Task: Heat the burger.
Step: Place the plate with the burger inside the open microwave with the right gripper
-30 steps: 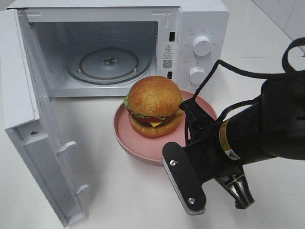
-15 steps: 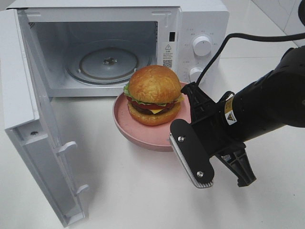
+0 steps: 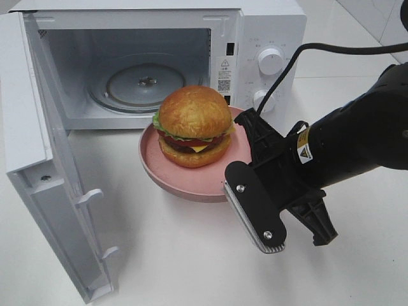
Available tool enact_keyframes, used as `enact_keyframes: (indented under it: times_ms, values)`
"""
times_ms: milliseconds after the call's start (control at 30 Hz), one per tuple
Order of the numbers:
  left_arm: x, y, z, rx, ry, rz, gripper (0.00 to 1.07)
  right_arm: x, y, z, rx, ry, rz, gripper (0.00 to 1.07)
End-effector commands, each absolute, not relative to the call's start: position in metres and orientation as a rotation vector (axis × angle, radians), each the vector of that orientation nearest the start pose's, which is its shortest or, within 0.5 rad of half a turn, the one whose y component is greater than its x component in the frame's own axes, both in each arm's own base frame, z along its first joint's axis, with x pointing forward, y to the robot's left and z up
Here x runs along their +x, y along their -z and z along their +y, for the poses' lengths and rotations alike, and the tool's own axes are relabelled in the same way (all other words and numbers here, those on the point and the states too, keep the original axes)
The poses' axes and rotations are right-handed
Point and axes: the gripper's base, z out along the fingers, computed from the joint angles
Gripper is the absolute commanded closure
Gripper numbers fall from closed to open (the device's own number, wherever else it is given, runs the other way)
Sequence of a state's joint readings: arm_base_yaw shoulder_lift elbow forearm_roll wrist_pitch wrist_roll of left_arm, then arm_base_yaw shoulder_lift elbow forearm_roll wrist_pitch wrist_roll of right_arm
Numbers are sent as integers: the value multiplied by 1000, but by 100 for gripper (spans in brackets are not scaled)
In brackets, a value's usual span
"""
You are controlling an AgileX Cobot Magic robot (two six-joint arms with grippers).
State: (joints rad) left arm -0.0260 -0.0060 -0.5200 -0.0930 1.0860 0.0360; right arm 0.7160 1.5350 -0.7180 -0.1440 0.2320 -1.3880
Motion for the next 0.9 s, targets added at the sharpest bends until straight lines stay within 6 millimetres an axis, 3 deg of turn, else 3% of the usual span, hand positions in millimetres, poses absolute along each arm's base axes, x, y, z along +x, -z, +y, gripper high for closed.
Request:
enact_keyframes:
  times_ms: [33, 267, 900]
  values:
    - [-12, -281, -7, 60, 110, 2013, 9, 225, -197, 191, -2193, 403, 1070, 107]
    - [-12, -281, -7, 60, 110, 2013, 9, 235, -207, 200, -2132, 404, 1085, 107]
    - [-12, -281, -7, 60, 110, 2013, 9, 274, -200, 233, -2114, 399, 1113, 107]
